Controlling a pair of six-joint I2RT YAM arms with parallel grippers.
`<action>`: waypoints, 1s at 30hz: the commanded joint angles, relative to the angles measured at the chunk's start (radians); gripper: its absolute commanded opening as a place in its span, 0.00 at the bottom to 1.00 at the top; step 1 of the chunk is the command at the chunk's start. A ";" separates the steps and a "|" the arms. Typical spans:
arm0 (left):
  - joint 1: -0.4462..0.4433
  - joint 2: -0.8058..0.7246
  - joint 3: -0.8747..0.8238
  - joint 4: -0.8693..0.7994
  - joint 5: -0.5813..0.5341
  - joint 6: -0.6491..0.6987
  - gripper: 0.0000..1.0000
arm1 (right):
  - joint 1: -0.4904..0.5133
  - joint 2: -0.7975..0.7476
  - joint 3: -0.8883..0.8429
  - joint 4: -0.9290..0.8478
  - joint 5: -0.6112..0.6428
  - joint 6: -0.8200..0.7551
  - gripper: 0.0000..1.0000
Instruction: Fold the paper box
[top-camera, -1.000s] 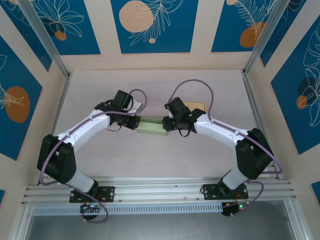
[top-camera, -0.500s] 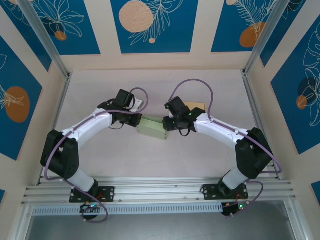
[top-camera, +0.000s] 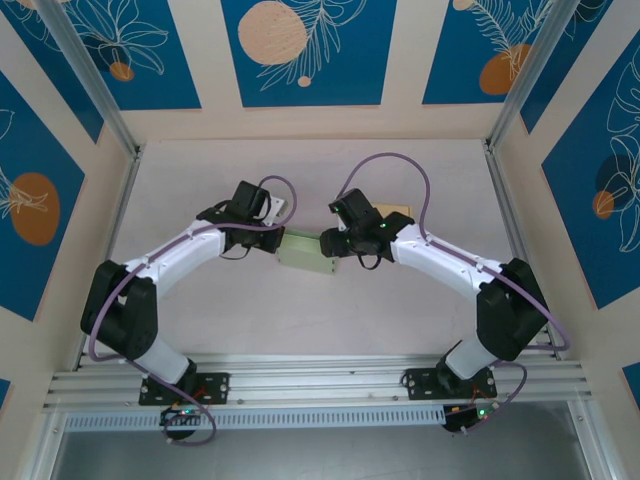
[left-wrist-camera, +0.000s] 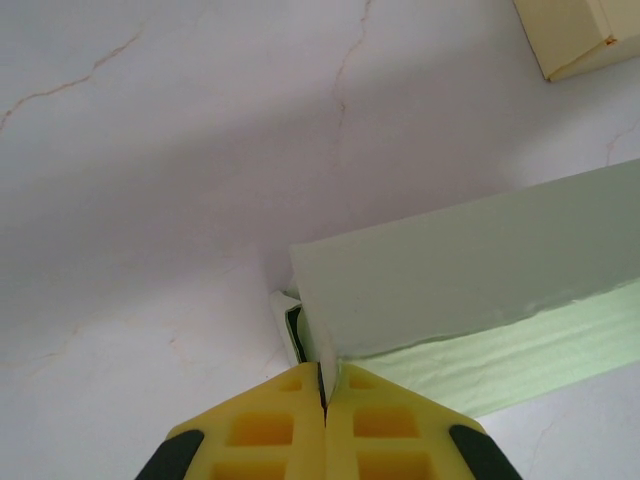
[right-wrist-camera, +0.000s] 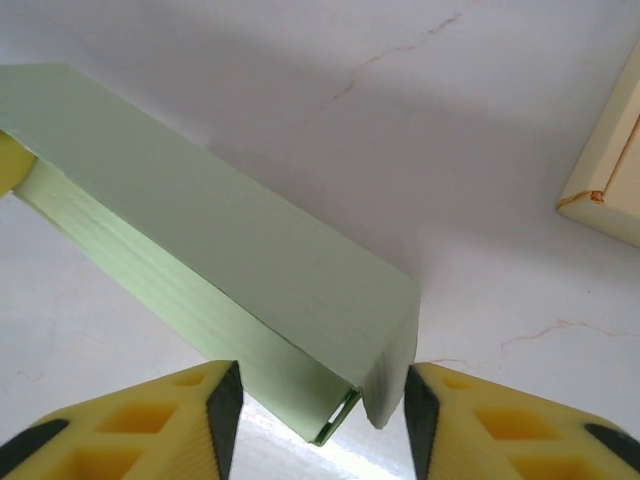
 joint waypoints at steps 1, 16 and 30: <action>-0.006 0.028 -0.055 -0.083 -0.064 -0.015 0.00 | 0.004 -0.035 0.038 -0.028 -0.013 0.009 0.42; -0.012 0.028 -0.046 -0.083 -0.075 -0.016 0.00 | -0.019 0.017 0.010 -0.073 0.033 0.033 0.35; -0.029 0.030 -0.041 -0.077 -0.107 -0.023 0.00 | -0.032 0.054 0.064 -0.063 -0.054 0.044 0.10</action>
